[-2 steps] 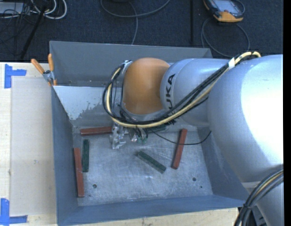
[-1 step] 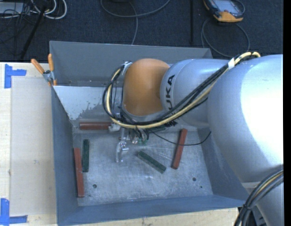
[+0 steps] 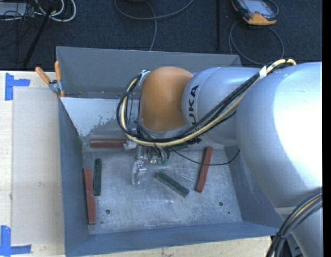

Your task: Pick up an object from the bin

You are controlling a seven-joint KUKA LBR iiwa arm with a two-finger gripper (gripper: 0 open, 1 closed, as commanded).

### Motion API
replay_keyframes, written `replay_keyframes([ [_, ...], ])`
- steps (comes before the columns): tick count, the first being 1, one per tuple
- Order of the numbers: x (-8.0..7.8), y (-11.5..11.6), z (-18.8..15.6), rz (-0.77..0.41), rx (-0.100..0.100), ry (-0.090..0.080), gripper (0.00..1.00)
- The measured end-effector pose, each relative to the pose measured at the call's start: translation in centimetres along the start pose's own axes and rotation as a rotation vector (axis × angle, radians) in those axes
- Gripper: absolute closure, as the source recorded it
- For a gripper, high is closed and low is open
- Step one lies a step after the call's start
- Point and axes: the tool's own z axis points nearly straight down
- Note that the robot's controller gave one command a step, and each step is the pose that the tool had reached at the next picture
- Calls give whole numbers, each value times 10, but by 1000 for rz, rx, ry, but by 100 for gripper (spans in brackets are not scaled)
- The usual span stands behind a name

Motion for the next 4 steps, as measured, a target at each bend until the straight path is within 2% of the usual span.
replay_keyframes([
  [1,10,-33,-40,-65,3,-14,0],
  [2,9,-51,-73,-109,6,-27,0],
  [3,33,-78,-11,-181,5,-25,0],
  [4,36,-83,-4,-198,4,-30,100],
])
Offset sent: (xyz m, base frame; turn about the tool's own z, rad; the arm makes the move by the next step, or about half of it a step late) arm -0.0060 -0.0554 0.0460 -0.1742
